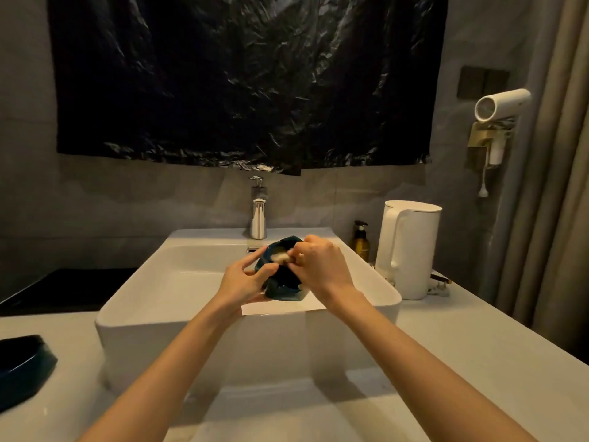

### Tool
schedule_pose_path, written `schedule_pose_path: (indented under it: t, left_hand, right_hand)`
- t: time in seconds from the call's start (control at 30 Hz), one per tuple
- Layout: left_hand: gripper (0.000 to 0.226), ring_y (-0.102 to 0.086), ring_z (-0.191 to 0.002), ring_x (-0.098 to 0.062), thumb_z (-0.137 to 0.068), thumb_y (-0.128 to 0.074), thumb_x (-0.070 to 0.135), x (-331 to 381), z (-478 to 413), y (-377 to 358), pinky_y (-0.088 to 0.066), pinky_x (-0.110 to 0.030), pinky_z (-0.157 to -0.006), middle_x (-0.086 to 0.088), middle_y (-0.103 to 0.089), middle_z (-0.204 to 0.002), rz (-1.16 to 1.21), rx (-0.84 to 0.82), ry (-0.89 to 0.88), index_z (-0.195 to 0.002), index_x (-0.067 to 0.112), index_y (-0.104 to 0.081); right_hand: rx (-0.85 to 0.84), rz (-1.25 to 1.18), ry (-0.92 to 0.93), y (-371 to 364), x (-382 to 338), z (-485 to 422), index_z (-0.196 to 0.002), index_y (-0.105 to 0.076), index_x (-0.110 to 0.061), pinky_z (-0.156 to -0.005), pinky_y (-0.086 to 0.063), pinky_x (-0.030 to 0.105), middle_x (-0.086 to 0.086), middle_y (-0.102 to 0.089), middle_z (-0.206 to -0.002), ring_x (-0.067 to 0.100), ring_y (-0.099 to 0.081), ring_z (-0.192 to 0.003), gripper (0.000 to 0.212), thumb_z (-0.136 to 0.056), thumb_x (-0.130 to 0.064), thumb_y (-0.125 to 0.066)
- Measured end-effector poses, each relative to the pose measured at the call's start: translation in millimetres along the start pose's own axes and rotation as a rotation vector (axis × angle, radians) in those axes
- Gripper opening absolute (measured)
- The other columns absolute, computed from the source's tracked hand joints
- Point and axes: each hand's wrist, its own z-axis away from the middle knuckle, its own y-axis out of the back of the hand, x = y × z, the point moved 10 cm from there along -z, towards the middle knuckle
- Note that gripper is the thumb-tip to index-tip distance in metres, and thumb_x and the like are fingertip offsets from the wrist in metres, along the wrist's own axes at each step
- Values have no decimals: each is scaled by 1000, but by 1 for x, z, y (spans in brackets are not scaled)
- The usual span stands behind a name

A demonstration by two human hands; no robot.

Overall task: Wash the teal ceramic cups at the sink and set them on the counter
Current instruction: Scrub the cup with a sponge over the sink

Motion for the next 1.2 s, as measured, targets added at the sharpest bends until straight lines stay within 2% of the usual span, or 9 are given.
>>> schedule_pose_path:
  t: [0.1,0.23,0.4,0.57,0.63,0.77,0.93,1.07,1.2]
  left_hand:
    - [51,-63,-102,-34,-88,-63,13,-1,-4,2,-59,-42,-72,-17,-64,-115,5,16,-2,-136,25,-49]
    - [48,-62,-97,-31,-88,-64,16,-2,-5,7,-59,-36,-63,-9,-64,-102,17,46,-1,-134,24,-51]
    - [47,-62,-102,-35,-86,-67,19,-4,-6,7,-58,-43,-71,-10,-61,-112,1,64,15,-131,23,-54]
    - [50,-60,-107,-36,-88,-63,13,-2,-6,6,-57,-44,-76,-13,-61,-117,-36,49,-2,-135,24,-50]
    - [52,-62,-100,-31,-87,-65,13,-1,-6,7,-59,-39,-69,-11,-63,-111,-46,62,-18,-134,25,-50]
    - [50,-62,-82,-19,-86,-65,11,2,-5,12,-57,-28,-56,0,-63,-95,-22,123,-52,-133,22,-52]
    - [48,-61,-96,-30,-87,-64,10,-2,-7,17,-57,-41,-70,-10,-63,-110,11,155,-24,-133,18,-53]
    - [47,-61,-102,-33,-87,-63,10,-3,-7,18,-56,-48,-79,-12,-62,-116,11,165,-14,-133,17,-53]
    - [46,-61,-104,-36,-88,-62,11,-1,-7,16,-56,-47,-76,-11,-61,-116,-2,153,-12,-132,17,-53]
  right_hand:
    - [-14,61,65,-8,-11,-9,-105,-72,-14,-79,-55,30,7,-67,-102,20,-64,-87,24,-93,-30,-58]
    - [-97,-118,147,-7,-24,-8,-107,-73,-13,-86,-54,31,8,-70,-108,24,-66,-94,21,-89,-18,-64]
    - [-251,-208,213,-11,-27,-2,-113,-70,-11,-89,-41,12,8,-69,-114,21,-65,-102,28,-86,-9,-66]
    - [-149,-11,369,-10,-40,-1,-97,-76,-8,-75,-60,37,10,-74,-96,29,-70,-82,19,-78,-9,-74]
    - [-171,117,378,-15,-39,0,-103,-73,-8,-77,-59,40,9,-72,-102,29,-69,-88,21,-83,-12,-70]
    - [-221,224,379,-15,-33,-2,-119,-65,-11,-94,-50,29,5,-64,-121,21,-59,-109,30,-91,-21,-61]
    - [-290,266,397,-5,-32,-5,-121,-66,-21,-97,-37,24,1,-58,-124,18,-43,-118,32,-91,-31,-59]
    - [-430,174,396,-11,-32,-3,-117,-69,-24,-92,-47,24,2,-62,-123,20,-54,-111,27,-90,-25,-62]
    - [-387,-30,354,-15,-29,-2,-110,-72,-19,-84,-47,19,5,-70,-112,18,-64,-99,25,-85,-20,-68]
